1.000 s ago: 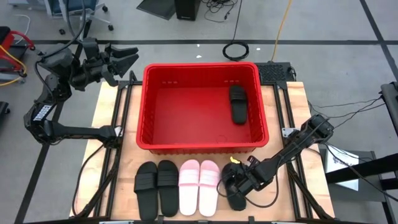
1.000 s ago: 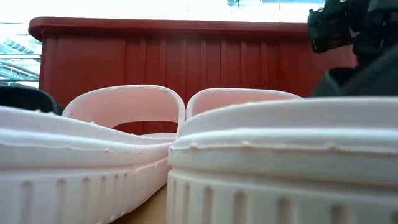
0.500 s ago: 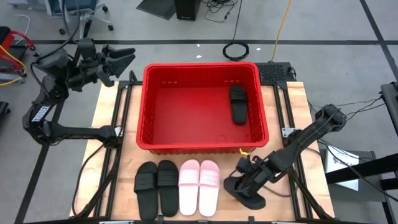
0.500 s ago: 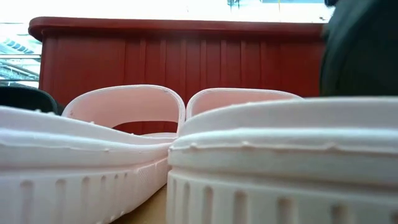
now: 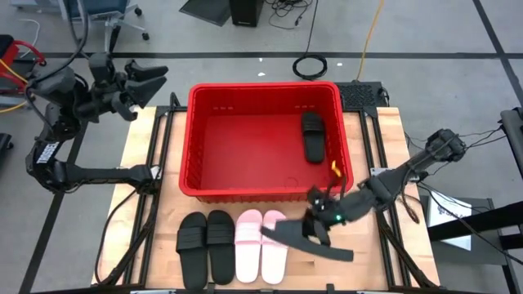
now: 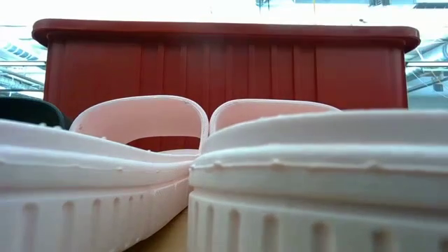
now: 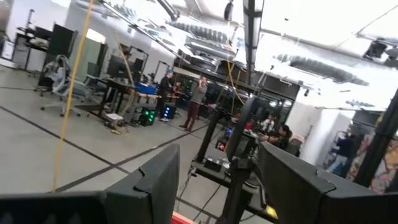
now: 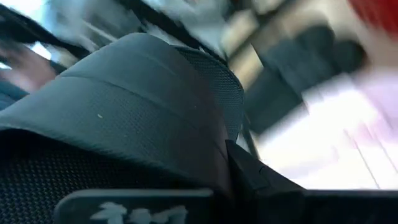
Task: Pick and place slides into bin
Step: Put the black slide into the red container
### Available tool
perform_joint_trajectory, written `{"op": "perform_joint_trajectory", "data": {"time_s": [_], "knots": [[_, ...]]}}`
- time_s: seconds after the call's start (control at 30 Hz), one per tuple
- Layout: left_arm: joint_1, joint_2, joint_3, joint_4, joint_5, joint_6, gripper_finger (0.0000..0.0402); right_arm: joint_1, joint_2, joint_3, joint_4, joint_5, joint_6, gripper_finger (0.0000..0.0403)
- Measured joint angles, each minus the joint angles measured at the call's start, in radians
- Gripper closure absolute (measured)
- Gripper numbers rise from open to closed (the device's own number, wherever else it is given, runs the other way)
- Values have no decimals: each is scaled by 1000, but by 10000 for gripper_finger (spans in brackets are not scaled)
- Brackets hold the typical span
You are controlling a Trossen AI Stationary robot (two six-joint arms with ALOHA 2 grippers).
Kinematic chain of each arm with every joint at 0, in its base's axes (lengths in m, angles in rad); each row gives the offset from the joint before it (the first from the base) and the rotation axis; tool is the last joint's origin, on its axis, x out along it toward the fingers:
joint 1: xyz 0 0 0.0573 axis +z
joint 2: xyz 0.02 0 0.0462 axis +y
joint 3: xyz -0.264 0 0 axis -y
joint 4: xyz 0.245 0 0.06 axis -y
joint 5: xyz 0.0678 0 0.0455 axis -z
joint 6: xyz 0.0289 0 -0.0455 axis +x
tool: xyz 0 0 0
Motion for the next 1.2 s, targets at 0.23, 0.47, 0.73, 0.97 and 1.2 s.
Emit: {"op": "perform_joint_trajectory", "data": {"time_s": [0.23,0.47,0.73,0.97,1.2], "knots": [[0,1,0,0,61,5,188,-137,10,2,543,22,-397,399],[0,12,0,0,43,25,188,-261,11,11,912,73,-859,399],[0,35,0,8,-39,39,188,-362,11,189,965,83,-1398,399],[0,37,-1,12,-157,21,188,-380,10,414,672,504,-1734,399],[0,34,-1,57,-254,45,188,-437,15,539,347,1019,-1796,399]]}}
